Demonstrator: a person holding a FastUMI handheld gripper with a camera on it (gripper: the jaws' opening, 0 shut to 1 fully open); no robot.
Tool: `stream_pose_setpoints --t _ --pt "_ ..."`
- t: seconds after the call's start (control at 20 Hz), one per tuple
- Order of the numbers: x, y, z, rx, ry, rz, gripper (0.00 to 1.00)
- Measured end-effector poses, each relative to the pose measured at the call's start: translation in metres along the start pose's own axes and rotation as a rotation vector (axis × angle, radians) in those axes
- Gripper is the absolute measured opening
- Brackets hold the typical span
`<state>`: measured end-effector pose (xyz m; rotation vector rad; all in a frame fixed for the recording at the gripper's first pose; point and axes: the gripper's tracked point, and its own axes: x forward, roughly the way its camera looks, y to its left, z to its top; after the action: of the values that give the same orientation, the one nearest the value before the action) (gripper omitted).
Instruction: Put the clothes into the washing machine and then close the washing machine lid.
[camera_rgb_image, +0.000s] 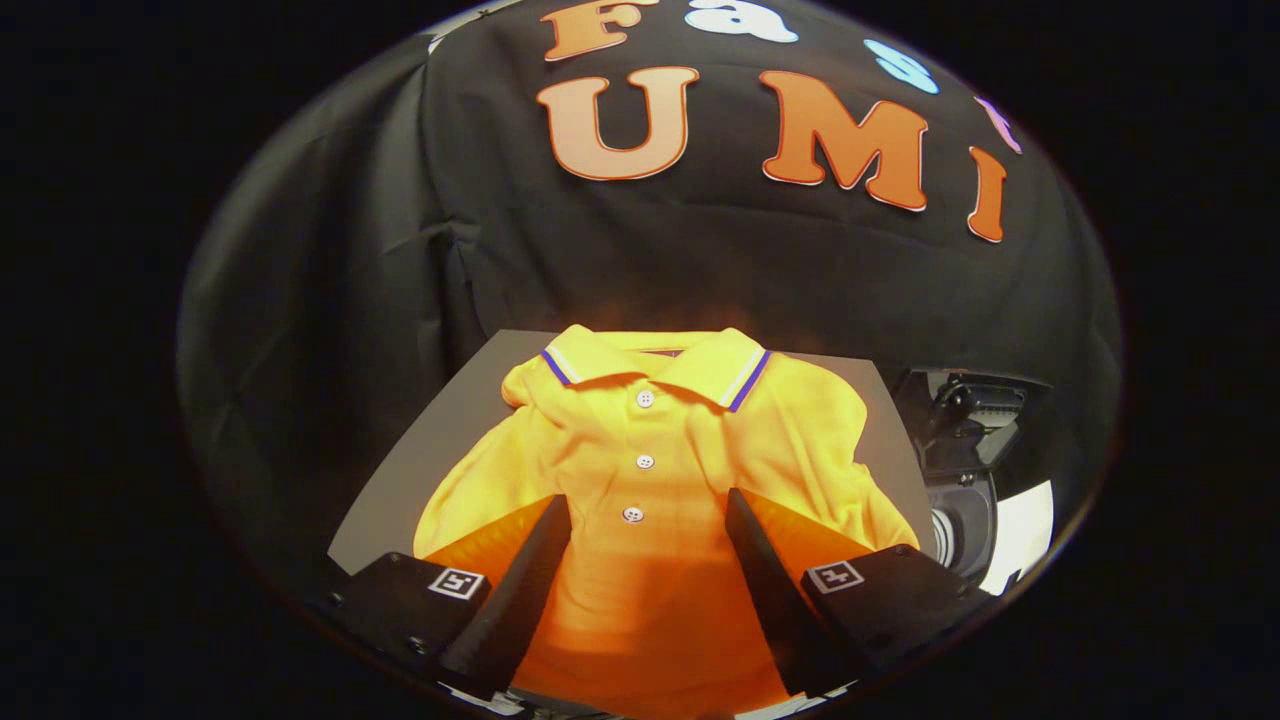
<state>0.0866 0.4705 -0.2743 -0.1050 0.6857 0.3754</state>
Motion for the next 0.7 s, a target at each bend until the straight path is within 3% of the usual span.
stream_pose_setpoints --t 0.15,0.25,0.4,0.6,0.7 --pt "-0.001 0.004 -0.003 -0.011 -0.010 0.063 0.99" --pt "-0.001 0.007 -0.005 0.004 -0.017 0.101 0.91" --pt "0.002 0.011 -0.005 -0.001 -0.018 0.133 0.74" --pt "-0.003 0.015 -0.008 -0.002 0.005 0.149 0.44" --pt "-0.005 0.016 -0.010 0.009 0.018 0.146 0.35"
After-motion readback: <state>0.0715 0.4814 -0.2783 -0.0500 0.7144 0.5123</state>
